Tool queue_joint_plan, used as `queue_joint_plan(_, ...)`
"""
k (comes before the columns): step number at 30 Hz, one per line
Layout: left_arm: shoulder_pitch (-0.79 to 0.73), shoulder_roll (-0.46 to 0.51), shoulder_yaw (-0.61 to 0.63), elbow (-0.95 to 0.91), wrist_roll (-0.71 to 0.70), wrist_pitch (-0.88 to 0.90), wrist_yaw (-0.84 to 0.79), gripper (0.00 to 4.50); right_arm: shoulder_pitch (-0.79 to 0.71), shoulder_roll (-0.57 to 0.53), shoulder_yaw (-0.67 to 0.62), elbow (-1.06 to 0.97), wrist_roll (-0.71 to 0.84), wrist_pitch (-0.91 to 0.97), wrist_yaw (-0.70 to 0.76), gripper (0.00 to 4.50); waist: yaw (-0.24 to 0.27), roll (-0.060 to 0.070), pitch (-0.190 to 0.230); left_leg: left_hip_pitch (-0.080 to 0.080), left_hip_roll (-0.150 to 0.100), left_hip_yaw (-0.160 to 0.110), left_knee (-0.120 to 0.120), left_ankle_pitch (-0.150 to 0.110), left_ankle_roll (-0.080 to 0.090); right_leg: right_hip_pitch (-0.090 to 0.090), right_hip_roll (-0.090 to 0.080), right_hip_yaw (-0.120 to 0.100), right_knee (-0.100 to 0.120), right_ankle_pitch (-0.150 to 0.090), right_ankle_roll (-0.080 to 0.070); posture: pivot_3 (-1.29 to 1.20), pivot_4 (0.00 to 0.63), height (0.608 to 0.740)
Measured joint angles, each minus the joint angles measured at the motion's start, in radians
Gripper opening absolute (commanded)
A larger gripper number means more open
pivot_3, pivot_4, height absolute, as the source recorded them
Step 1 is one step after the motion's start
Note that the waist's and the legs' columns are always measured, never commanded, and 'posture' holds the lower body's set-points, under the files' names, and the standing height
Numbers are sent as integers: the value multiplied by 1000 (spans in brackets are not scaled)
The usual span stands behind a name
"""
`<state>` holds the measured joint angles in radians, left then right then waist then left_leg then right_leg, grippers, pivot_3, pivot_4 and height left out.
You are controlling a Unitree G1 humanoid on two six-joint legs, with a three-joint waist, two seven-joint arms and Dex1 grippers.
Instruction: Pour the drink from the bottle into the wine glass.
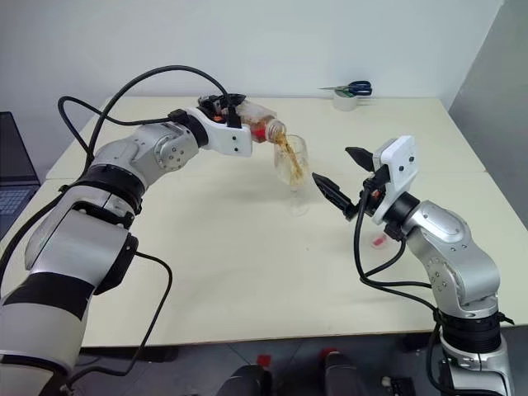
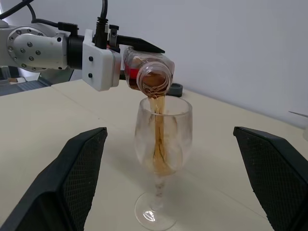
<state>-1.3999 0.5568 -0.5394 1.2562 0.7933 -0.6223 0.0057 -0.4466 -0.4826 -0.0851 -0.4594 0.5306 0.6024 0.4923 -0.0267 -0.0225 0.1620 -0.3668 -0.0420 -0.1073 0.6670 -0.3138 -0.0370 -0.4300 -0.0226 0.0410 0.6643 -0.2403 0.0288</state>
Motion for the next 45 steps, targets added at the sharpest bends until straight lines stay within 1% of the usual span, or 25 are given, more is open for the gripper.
queue_joint_plan(24, -29, 8, -28, 12, 52, 1, 26, 1664, -2, 8, 0, 0, -1, -6, 1, 4500, -1, 0, 0, 0, 0, 1, 1, 0, 0, 0, 0, 0, 1, 0, 0, 0, 150, 740)
queue_joint_plan(45, -51, 8, -43, 12, 55, 2, 28, 1664, -2, 11, 10, -5, 0, 4, -9, 4500, -1, 0, 0, 0, 0, 1, 1, 0, 0, 0, 0, 0, 1, 0, 0, 0, 150, 740)
